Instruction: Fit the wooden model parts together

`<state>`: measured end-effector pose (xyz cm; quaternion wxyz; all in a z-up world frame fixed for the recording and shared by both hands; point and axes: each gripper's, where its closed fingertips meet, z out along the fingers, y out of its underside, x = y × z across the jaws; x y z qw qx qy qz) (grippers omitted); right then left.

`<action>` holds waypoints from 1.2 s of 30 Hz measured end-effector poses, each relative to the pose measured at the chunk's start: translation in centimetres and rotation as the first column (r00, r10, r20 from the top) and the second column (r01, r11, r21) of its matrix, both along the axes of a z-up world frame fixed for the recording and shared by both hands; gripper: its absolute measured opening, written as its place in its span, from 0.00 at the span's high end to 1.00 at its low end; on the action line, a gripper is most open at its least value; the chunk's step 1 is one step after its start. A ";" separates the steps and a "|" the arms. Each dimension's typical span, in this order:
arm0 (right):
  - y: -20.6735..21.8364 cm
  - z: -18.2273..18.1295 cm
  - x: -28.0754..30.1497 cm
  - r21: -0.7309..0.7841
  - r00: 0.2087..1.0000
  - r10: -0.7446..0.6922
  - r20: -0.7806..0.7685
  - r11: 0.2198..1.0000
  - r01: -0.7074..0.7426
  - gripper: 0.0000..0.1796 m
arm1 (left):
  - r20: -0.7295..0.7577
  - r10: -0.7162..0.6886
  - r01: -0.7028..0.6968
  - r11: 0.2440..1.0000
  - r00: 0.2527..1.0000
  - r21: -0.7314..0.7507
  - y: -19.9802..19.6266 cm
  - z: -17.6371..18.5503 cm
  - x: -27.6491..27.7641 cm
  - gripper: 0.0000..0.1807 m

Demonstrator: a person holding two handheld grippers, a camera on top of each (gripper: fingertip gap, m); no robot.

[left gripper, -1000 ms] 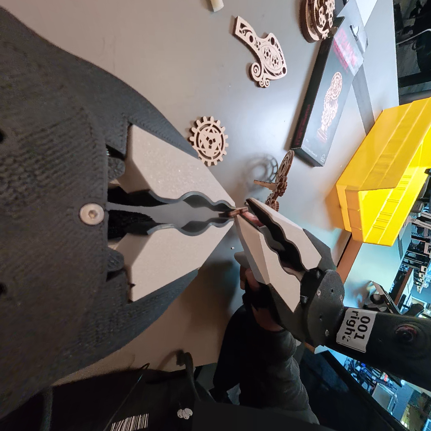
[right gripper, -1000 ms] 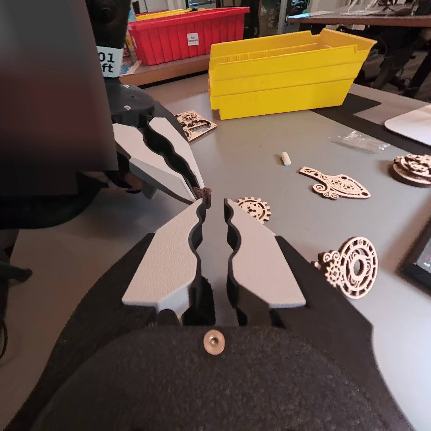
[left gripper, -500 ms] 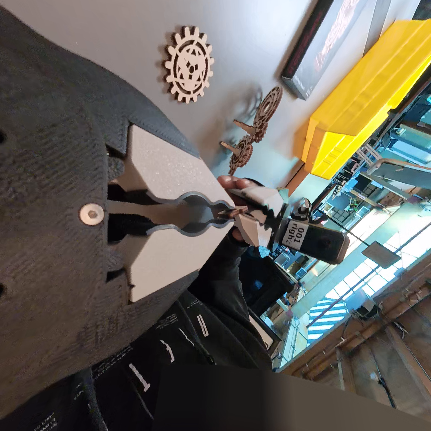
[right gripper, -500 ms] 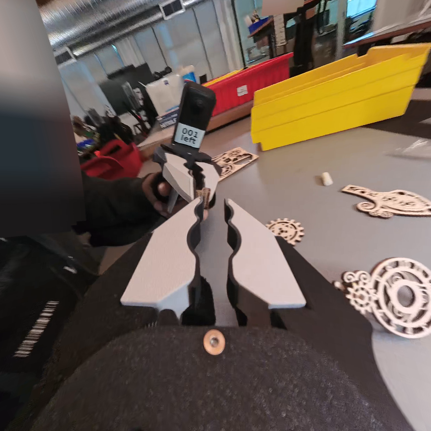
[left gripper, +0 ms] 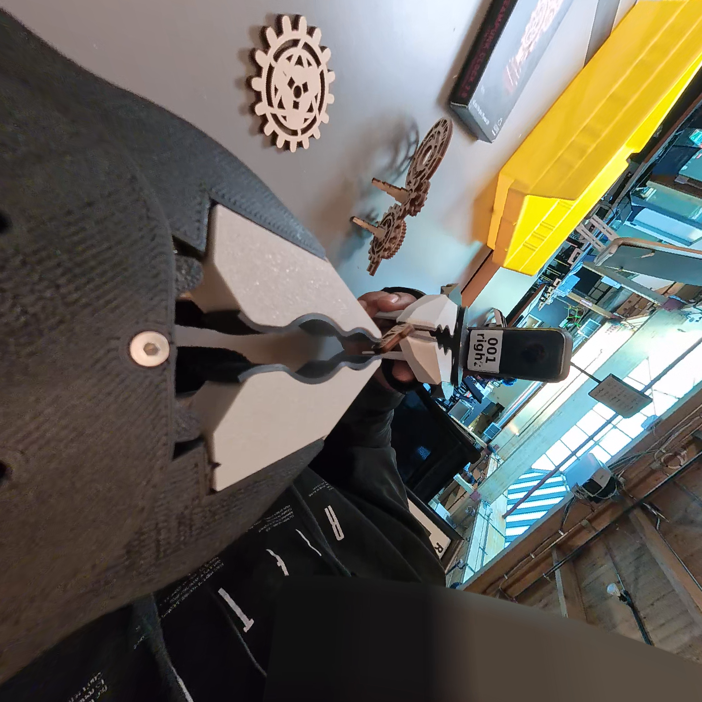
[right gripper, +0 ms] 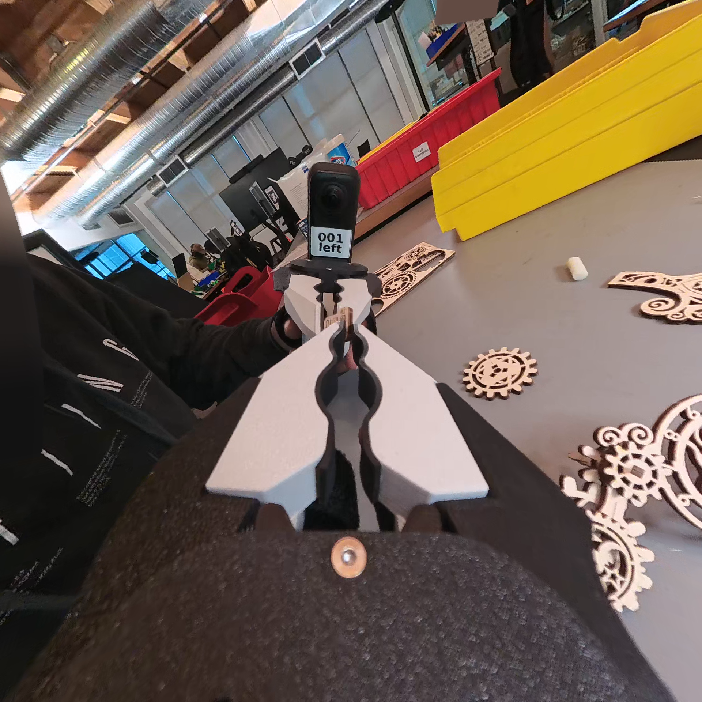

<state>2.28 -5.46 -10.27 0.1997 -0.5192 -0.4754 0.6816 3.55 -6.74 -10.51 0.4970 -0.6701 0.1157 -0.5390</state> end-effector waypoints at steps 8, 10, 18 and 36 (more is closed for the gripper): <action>0.2 -0.2 -0.3 0.106 0.998 -0.054 -0.010 0.993 0.055 1.00 | 0.072 0.027 -0.025 0.999 0.997 -0.031 0.4 0.2 -0.9 0.97; -0.1 -0.3 -0.4 0.142 0.999 -0.054 -0.009 0.988 0.055 1.00 | 0.071 0.032 -0.030 0.999 0.997 -0.032 0.4 0.2 -0.9 0.96; 0.0 0.1 -0.6 0.462 0.982 -0.153 -0.107 0.867 0.186 0.99 | 0.033 0.138 -0.135 0.987 0.990 -0.087 1.6 -0.8 -2.5 0.99; 0.8 -1.0 -1.6 0.673 0.952 -0.283 -0.113 0.683 0.283 0.99 | 0.138 0.166 -0.145 0.979 0.976 -0.146 2.1 -0.7 -2.1 0.98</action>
